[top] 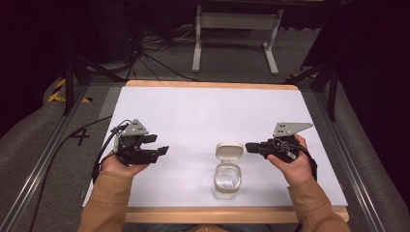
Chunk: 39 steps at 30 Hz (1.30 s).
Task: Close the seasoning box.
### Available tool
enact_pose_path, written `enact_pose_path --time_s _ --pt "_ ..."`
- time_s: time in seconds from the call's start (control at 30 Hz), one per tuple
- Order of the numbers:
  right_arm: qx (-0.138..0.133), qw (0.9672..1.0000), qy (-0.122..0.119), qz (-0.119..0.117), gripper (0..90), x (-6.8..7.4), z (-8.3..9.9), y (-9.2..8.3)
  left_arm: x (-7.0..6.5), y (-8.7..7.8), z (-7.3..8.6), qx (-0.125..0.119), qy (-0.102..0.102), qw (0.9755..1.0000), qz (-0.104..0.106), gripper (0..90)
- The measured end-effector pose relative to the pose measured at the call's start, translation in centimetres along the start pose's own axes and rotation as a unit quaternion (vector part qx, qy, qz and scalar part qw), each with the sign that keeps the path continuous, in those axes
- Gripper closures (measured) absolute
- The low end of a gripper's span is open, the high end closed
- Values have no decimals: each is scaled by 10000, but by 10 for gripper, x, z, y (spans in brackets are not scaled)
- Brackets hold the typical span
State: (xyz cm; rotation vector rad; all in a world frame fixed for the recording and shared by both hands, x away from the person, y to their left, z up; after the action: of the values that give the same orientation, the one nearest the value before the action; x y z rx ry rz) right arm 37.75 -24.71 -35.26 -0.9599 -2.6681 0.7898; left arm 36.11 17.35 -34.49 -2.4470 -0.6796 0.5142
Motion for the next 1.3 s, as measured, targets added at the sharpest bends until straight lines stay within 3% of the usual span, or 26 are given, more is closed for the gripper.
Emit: enact_pose_path --time_s 0.27,0.47,1.3 --pt "-72 9999 -12 -156 890 -3 -7 10 1 -11 9 -6 -129 9999 -111 413" --pt "-90 9997 -74 -237 890 -1 -10 13 1 -14 12 -16 -109 9998 -151 413" --pt "-125 9990 -270 -325 890 10 -14 6 0 -10 9 4 -116 9999 -86 407"
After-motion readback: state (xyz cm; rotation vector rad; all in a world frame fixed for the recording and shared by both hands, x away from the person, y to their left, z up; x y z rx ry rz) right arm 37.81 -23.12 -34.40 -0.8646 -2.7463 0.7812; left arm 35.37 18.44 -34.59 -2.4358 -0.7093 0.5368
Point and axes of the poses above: each handheld gripper's, and its own axes: y roughly forward along the jaws, z roughly out of its underside, x roughly to its left, the point moved 1 cm from there along y, roughly forward along the jaws, and after that the axes turned 11 degrees about z, right-handed, at the moved point
